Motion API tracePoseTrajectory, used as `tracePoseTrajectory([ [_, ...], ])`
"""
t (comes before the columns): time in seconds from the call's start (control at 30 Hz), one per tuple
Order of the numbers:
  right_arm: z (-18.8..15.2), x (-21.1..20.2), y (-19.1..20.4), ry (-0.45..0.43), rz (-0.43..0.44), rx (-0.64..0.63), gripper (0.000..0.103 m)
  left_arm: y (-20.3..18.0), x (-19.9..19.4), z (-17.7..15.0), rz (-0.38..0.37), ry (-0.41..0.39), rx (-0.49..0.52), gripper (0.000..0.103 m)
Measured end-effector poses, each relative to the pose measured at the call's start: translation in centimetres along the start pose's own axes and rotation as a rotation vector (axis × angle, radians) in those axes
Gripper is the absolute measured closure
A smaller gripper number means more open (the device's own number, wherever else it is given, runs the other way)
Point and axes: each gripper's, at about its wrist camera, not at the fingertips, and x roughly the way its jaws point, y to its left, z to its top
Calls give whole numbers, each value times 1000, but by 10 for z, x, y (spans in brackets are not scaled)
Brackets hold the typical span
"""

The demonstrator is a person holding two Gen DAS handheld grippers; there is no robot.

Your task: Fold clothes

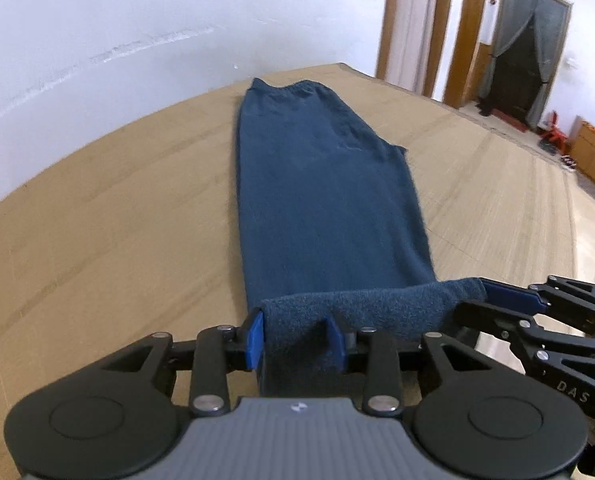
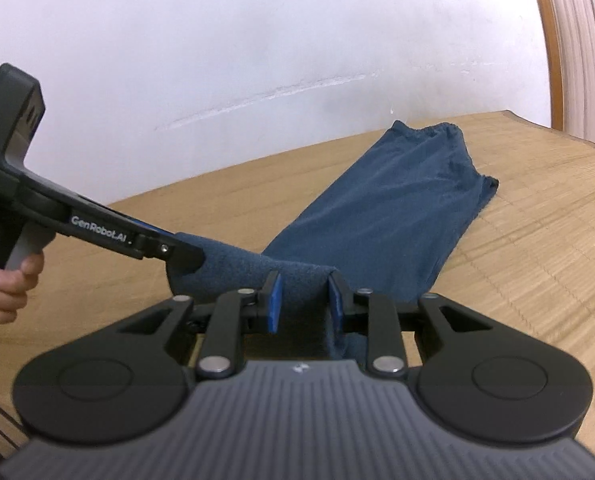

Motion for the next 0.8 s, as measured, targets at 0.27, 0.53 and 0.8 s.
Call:
tracePoseTrajectory([
  [0.27,8,64,-29,58,-3,-9,72,-12,59,20,105,73,11,51],
  [0.53,-3,95,-53,149,16,36,70,-10,91,12,160,118,-8,39],
  [0.8,-1,99,-54,123,-11,54,66,-3,79,14,168,111,-19,24],
])
